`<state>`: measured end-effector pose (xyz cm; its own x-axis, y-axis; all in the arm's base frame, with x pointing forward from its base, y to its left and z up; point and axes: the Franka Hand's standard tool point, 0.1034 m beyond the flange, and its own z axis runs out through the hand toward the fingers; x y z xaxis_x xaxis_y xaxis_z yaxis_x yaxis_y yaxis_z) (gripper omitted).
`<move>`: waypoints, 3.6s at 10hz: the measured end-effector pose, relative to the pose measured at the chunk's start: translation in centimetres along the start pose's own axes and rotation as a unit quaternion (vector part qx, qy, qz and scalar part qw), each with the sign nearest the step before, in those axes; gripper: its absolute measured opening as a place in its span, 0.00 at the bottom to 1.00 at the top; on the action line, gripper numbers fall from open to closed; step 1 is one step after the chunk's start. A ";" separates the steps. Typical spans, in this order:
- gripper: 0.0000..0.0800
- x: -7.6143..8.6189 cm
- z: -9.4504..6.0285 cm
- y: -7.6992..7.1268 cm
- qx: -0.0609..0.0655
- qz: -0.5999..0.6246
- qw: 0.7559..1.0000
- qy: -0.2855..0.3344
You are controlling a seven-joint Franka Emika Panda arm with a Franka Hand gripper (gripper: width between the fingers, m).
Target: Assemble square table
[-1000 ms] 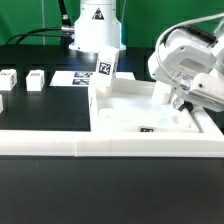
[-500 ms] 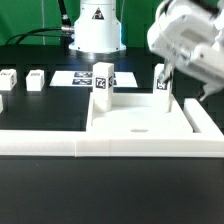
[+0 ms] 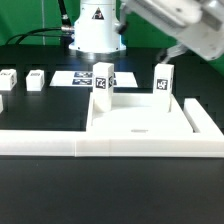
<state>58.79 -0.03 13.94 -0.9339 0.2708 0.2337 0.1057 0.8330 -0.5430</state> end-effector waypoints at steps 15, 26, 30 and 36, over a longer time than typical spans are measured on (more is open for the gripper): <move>0.81 3.1 3.9 -7.9 0.043 0.215 0.976 0.020; 0.81 8.3 10.2 -14.8 0.149 0.646 0.748 0.030; 0.81 7.7 10.8 -14.2 0.123 0.712 0.692 0.013; 0.81 11.3 14.8 -15.0 0.183 0.901 0.376 0.117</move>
Offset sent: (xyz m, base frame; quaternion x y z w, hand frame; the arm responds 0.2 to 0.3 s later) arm 0.0000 0.0000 0.0000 0.0000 0.0000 0.0000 1.0000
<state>41.63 -16.57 12.79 0.6011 0.3069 -0.7379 0.4005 -0.9147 -0.0542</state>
